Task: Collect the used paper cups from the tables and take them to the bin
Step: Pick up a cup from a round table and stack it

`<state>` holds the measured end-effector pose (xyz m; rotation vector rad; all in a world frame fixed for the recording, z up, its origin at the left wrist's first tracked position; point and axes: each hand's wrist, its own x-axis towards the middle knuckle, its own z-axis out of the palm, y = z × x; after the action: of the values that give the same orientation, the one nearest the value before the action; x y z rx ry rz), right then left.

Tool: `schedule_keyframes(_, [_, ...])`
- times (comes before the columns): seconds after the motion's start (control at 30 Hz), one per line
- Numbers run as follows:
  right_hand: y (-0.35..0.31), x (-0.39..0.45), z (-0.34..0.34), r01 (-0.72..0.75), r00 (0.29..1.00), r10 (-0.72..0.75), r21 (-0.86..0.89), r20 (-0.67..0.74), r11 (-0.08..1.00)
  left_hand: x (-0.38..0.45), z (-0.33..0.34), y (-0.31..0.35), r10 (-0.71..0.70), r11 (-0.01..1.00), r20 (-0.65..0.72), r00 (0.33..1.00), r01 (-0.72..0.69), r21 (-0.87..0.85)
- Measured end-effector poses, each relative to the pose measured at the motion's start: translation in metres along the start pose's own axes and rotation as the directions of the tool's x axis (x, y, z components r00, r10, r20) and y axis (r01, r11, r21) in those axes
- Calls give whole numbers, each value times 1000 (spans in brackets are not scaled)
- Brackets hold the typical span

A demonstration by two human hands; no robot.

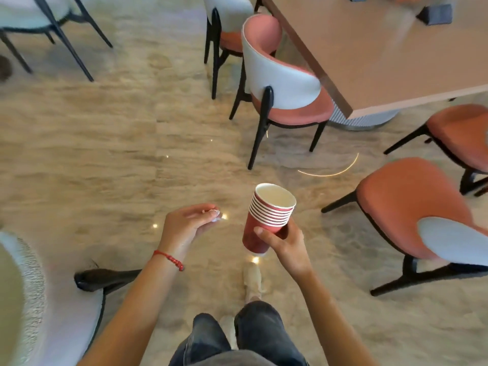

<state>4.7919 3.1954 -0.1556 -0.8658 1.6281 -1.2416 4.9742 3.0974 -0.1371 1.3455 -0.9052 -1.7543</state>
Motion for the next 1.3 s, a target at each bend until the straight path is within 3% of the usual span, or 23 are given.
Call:
schedule_keyframes(0.5, [-71,269,5,5,947,6,-33,321,999,183,52,97,45,993,-268,962,-72,-89])
schedule_keyframes(1.0, [-155,529,166,59,894,-24,-65,447,996,424,-17,248,65,982,-346,936,-122,-146])
schedule_keyframes(1.3, [-210,662,235,64,895,-50,-17,443,998,543,-54,332,85,974,-385,919,-157,-160])
